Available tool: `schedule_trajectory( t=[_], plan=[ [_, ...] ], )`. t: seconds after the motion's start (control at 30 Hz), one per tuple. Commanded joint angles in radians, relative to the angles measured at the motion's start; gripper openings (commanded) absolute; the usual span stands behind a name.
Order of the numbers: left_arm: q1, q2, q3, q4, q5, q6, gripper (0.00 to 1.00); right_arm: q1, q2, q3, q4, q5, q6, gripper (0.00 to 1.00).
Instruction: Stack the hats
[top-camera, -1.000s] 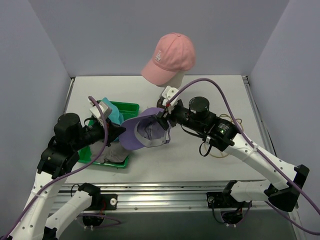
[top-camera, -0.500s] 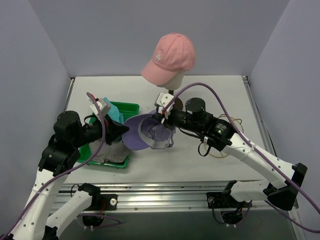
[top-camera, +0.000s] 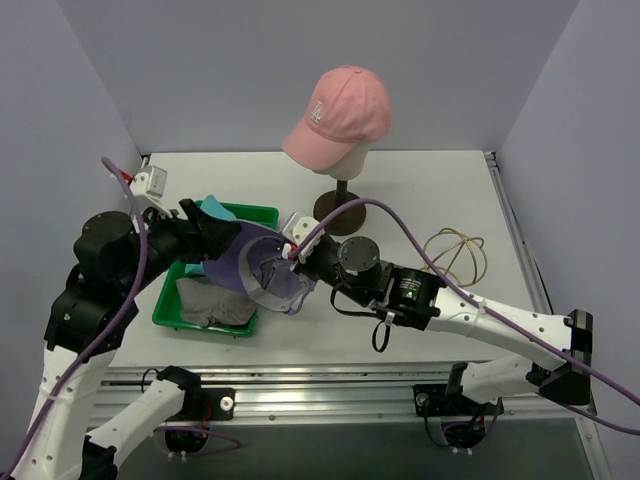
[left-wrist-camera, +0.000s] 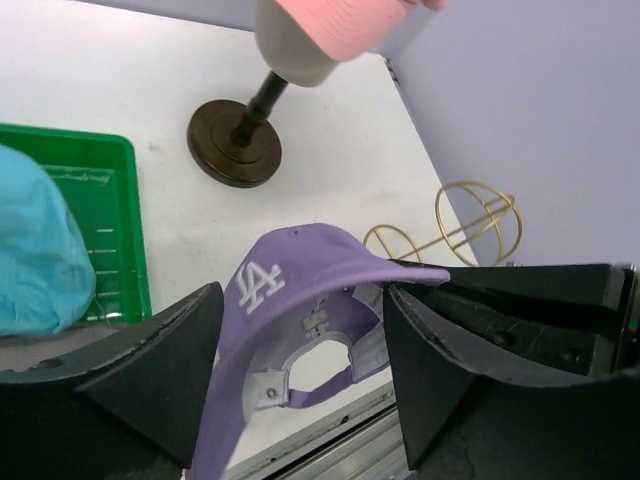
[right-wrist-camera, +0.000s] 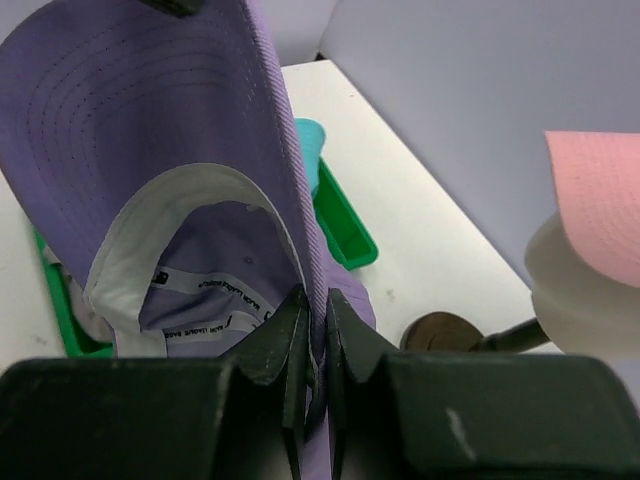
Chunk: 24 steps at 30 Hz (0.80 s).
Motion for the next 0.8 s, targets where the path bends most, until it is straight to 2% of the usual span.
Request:
schedule_trajectory(
  t=[0.0, 0.1, 0.23, 0.4, 0.57, 0.77],
  plan=[
    [0.001, -0.015, 0.072, -0.136, -0.176, -0.172, 0.74, 0.026, 0.024, 0.049, 0.139, 0.232, -0.048, 0.00],
    [0.001, -0.018, 0.139, -0.223, -0.288, -0.255, 0.82, 0.035, 0.075, 0.086, 0.141, 0.307, -0.079, 0.00],
    [0.001, -0.015, 0.213, -0.324, -0.345, -0.373, 0.93, 0.053, 0.101, 0.091, 0.188, 0.375, -0.104, 0.00],
    [0.002, -0.002, 0.184, -0.320, -0.238, -0.574, 0.93, 0.084, 0.132, 0.124, 0.235, 0.413, -0.102, 0.00],
    [0.002, 0.035, 0.100, -0.182, -0.068, -0.691, 0.92, 0.144, 0.205, 0.158, 0.273, 0.488, -0.156, 0.00],
    [0.002, 0.055, 0.121, -0.193, -0.132, -0.735, 0.92, 0.188, 0.238, 0.165, 0.294, 0.532, -0.219, 0.00]
  ],
)
